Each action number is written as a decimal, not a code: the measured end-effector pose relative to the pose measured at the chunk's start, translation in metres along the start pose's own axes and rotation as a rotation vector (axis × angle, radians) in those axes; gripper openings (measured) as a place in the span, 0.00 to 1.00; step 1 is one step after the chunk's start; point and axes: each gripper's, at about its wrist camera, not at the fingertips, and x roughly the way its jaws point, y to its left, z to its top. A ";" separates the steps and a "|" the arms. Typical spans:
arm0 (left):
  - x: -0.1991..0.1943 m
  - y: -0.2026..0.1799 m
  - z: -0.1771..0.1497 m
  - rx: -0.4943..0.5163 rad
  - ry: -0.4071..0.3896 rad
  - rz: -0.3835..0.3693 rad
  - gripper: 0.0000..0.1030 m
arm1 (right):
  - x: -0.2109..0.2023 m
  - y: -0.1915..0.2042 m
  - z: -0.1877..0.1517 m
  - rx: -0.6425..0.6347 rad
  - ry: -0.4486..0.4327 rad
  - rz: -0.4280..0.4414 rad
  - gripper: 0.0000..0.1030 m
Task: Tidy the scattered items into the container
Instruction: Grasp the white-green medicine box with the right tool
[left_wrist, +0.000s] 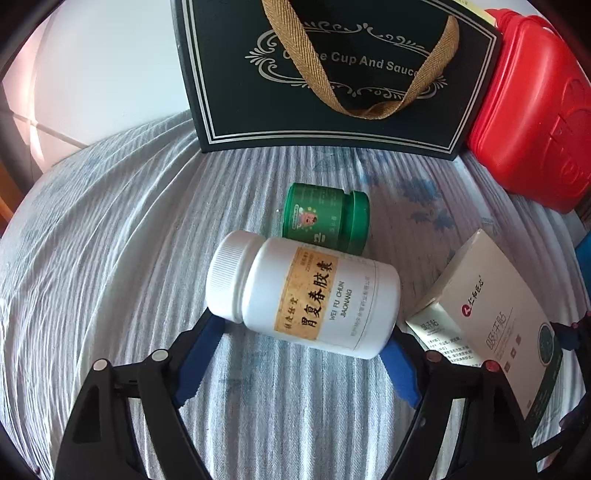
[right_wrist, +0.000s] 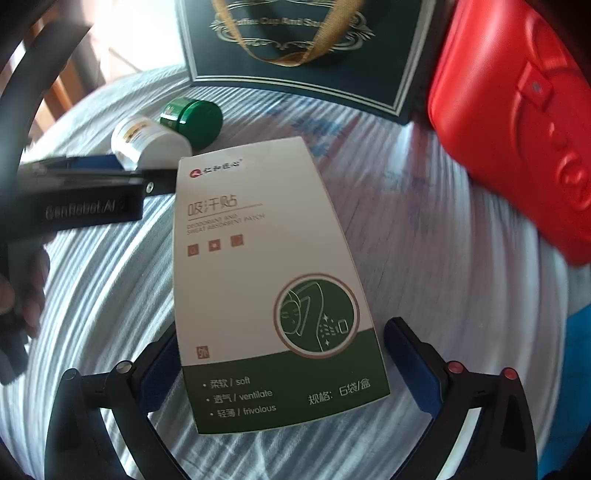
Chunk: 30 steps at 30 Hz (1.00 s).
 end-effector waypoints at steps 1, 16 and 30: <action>-0.001 0.001 -0.001 -0.008 -0.008 -0.007 0.78 | -0.001 0.001 -0.001 -0.006 -0.010 -0.004 0.99; -0.013 -0.002 -0.020 -0.042 -0.029 -0.025 0.76 | -0.012 0.021 -0.001 -0.047 0.005 -0.032 0.79; -0.054 -0.001 -0.075 -0.092 -0.024 -0.012 0.76 | -0.038 0.030 -0.054 0.012 0.071 0.004 0.78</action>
